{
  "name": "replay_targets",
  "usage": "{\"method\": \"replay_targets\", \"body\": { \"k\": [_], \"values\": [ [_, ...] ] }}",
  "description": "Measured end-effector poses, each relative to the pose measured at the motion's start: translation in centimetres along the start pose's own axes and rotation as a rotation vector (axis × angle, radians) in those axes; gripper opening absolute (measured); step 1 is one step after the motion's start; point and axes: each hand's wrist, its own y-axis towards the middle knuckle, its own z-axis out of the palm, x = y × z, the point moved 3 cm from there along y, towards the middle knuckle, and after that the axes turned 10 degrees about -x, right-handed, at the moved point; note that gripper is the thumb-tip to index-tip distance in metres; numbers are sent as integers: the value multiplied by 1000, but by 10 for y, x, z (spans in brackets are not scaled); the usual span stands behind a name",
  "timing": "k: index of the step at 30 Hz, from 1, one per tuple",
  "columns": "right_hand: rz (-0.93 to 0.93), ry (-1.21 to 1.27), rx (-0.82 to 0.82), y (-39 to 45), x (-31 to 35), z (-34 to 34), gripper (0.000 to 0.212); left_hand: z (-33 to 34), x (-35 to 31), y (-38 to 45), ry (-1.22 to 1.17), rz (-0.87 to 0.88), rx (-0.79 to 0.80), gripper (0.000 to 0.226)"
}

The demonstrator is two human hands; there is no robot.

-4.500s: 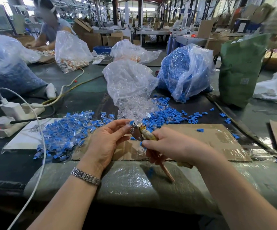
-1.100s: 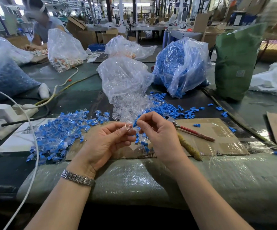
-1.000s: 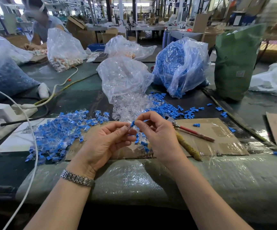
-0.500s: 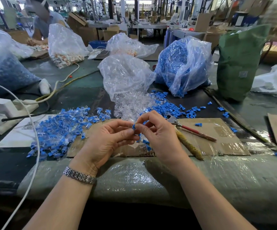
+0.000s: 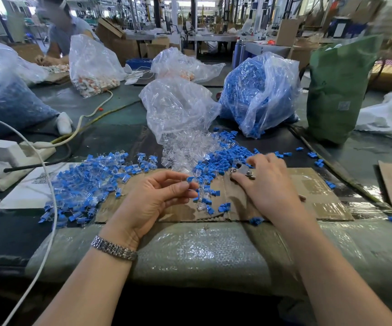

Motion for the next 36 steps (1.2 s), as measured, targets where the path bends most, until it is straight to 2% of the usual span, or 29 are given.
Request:
{"method": "replay_targets", "body": {
  "k": [1,3,7,9,11,15,19,22,25,36],
  "values": [
    [42,-194,62,4,-10,0,57,0,0,1,-7,4,-12,21],
    [94,-350,202,7,-22,3,60,-2,1,4,-28,19,-44,22],
    [-25,-377,230,10,-13,2,26,-3,1,6,-58,33,-87,18],
    [-49,-395,230,12,-5,1,24,-4,1,5,-55,31,-100,19],
    [-11,-311,229,17,-1,-2,27,-6,0,5,-77,19,-109,23],
    [78,133,309,19,14,-21,29,-8,-1,6,-145,-3,-147,23],
    [80,448,717,-2,41,-24,22,-10,-2,7,-201,2,-154,20],
    [29,421,814,-16,63,-18,19,-8,-3,8,-180,31,-128,21],
    [17,448,826,-23,74,-15,15,-8,-3,8,-157,44,-112,21],
    [-14,482,831,-25,72,-7,19,-8,1,9,-80,51,-124,23]
  ]
}}
